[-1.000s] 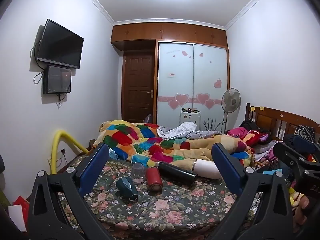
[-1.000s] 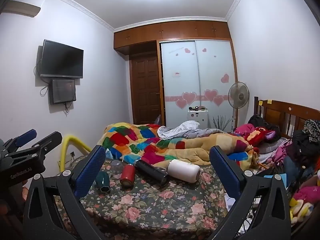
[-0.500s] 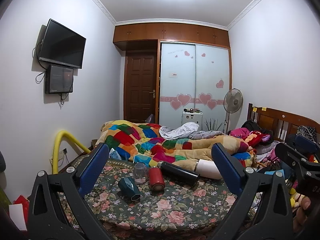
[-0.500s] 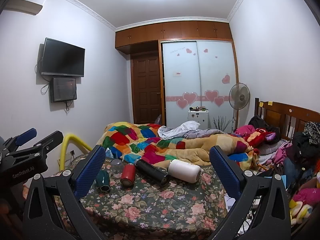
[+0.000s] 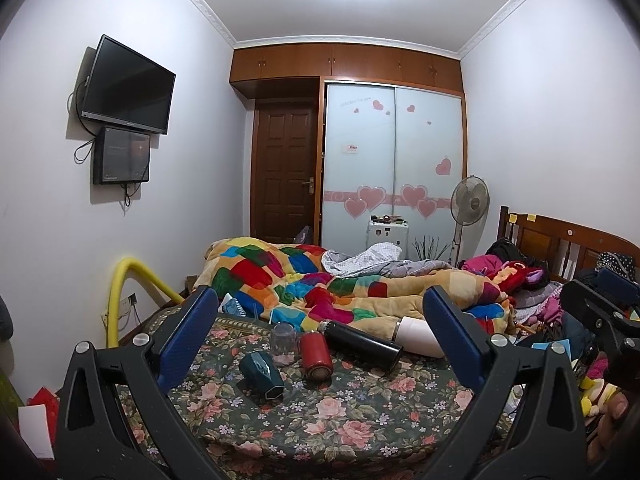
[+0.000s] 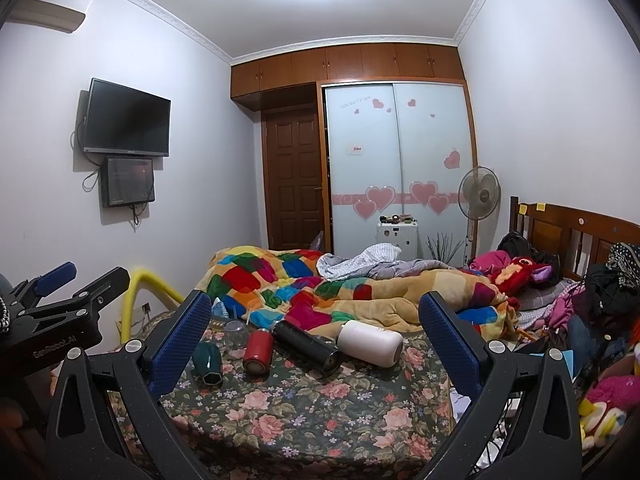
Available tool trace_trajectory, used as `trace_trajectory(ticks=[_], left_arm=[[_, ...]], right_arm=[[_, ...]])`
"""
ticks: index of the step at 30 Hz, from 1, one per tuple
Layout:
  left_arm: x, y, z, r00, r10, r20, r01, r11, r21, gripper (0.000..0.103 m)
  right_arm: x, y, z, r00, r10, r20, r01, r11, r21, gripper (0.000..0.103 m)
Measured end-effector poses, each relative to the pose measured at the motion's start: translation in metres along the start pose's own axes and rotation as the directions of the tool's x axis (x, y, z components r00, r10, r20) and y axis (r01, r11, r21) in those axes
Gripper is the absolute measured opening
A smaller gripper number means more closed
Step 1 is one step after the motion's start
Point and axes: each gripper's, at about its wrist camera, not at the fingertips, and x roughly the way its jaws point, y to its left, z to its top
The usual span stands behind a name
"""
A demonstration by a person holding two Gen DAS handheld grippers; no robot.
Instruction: Flip cup upright
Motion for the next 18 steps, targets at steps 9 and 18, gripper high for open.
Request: trace_trajectory(ticks=[9, 18], left_arm=[[0.0008, 0.0003, 0.0003, 1.0, -0.001, 0.004, 0.001, 1.0, -0.001, 0.103], [-0.0001, 0.0004, -0.0002, 1.0, 0.004, 0.003, -0.004, 1.0, -0.002, 0.103]], right_arm=[[-0.0008, 0.0002, 0.0005, 1.0, 0.0, 0.0, 0.0, 1.0, 0.001, 0.103], [0.0011, 0.0023, 0.0024, 1.0, -0.001, -0.007, 0.001, 1.0, 0.003, 0.103]])
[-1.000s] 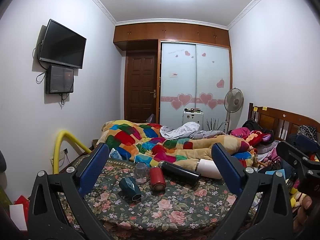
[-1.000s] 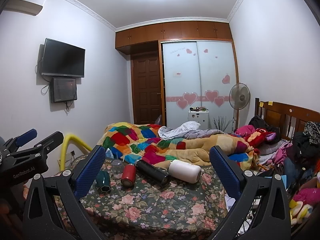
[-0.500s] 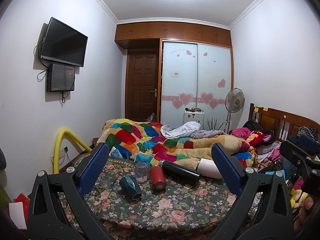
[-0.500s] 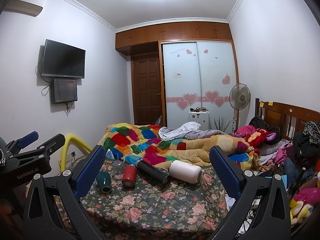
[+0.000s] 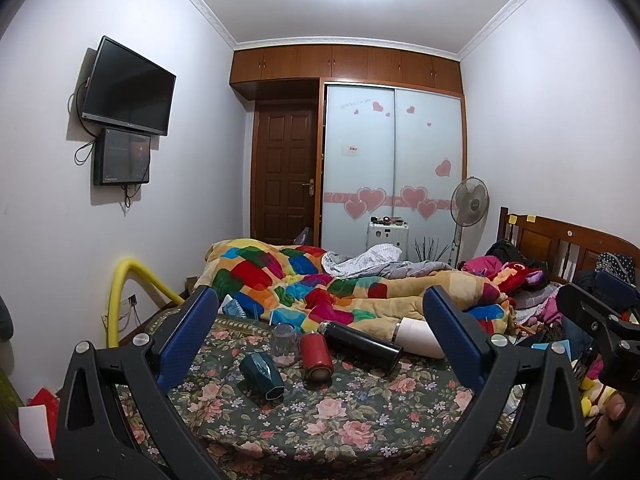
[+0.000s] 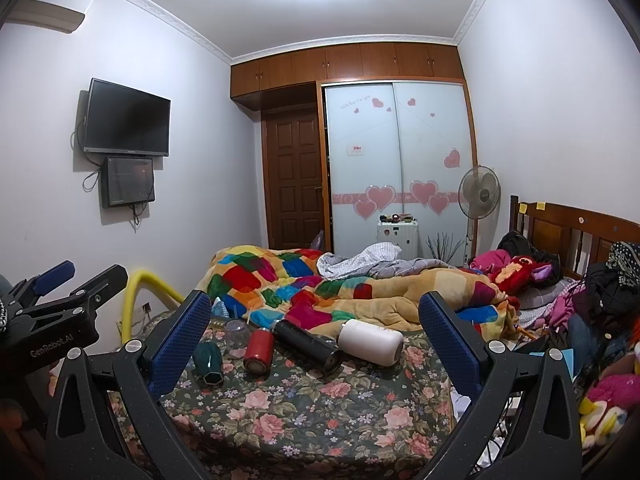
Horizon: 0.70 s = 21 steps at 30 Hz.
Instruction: Flip cup upright
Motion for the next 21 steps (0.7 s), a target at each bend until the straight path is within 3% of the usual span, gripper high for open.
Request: trace_trajectory(ticks=[21], left_arm=[[0.009, 0.006, -0.007, 1.0, 0.012, -0.025, -0.012, 1.0, -0.018, 0.103]], right_arm=[[0.006, -0.006, -0.004, 1.0, -0.006, -0.02, 0.006, 1.0, 0.005, 0.103]])
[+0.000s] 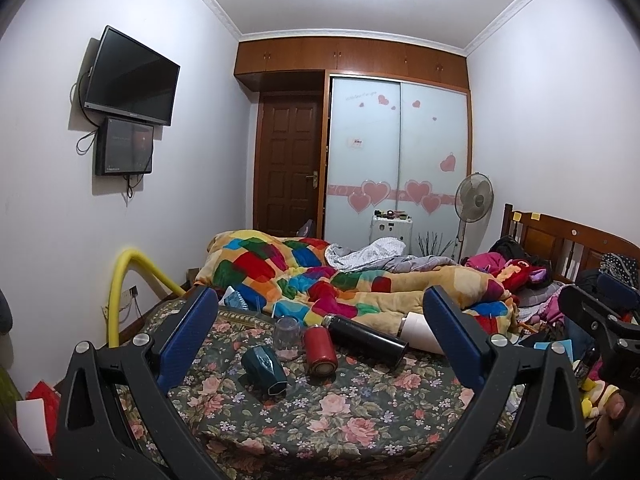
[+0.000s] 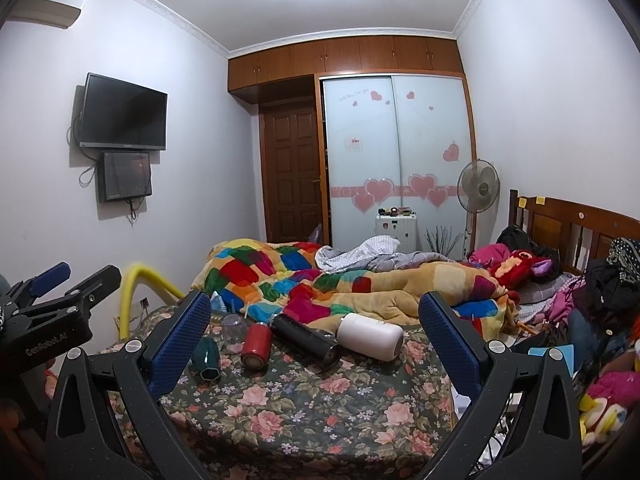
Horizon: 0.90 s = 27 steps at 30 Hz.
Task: Flip cup upright
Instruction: 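Reach the left gripper to the teal mug and close on its body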
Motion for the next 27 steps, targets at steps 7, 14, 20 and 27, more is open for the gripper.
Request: trace_trajectory(ticks=[7, 14, 20, 27], left_arm=[[0.036, 0.016, -0.007, 0.997, 0.041, -0.058, -0.043, 0.999, -0.029, 0.103], [0.105, 0.051, -0.033, 0.975, 0.114, -0.192, -0.133, 0.987, -0.092, 0.103], [0.185, 0.092, -0.077, 0.918, 0.143, -0.369, -0.201, 0.972, -0.124, 0.102], [0.271, 0.128, -0.139, 0.808, 0.125, -0.576, -0.261, 0.952, -0.158, 0.088]], right_arm=[[0.028, 0.0, -0.008, 0.998, -0.005, -0.057, 0.005, 1.0, -0.001, 0.103], [0.074, -0.005, -0.021, 0.988, -0.014, -0.154, 0.015, 1.0, 0.004, 0.103], [0.116, -0.01, -0.037, 0.967, -0.031, -0.254, 0.035, 0.999, 0.01, 0.103], [0.164, -0.014, -0.058, 0.93, -0.056, -0.363, 0.064, 0.998, 0.011, 0.103]])
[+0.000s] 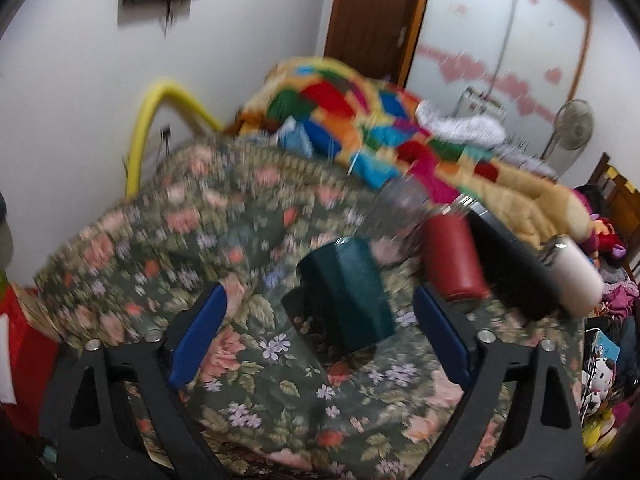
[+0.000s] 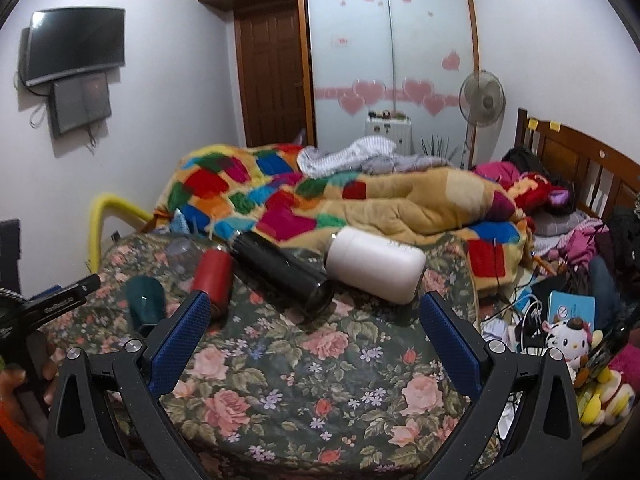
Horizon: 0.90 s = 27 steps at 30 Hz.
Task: Flip cup upright
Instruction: 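Reach the left gripper to the teal mug and close on its body, then lift the teal mug with the left gripper and tilt it upright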
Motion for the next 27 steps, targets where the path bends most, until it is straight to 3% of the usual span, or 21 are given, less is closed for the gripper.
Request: trace_trajectory(ticks=[6, 16, 20, 27], left_arm=[[0.057, -0.011, -0.005, 0.991, -0.048, -0.127, 0.044, 0.998, -0.036, 0.084], [0.096, -0.035, -0.009, 0.986, 0.037, -0.165, -0.038, 0.999, -0.003, 0.082], [0.107, -0.036, -0.009, 0.982, 0.057, -0.178, -0.06, 0.998, -0.01, 0.076], [0.105, -0.039, -0.013, 0.982, 0.078, -0.171, -0.076, 0.997, 0.013, 0.073]], right_arm=[[0.033, -0.002, -0.002, 0.998, -0.002, -0.062, 0.003, 1.0, 0.015, 0.103], [0.065, 0.002, -0.005, 0.991, 0.024, -0.131, -0.022, 1.0, 0.016, 0.103], [0.067, 0.005, -0.006, 0.99, 0.035, -0.139, -0.034, 0.999, 0.01, 0.103], [0.064, 0.009, -0.006, 0.989, 0.044, -0.143, -0.045, 0.999, 0.0, 0.103]])
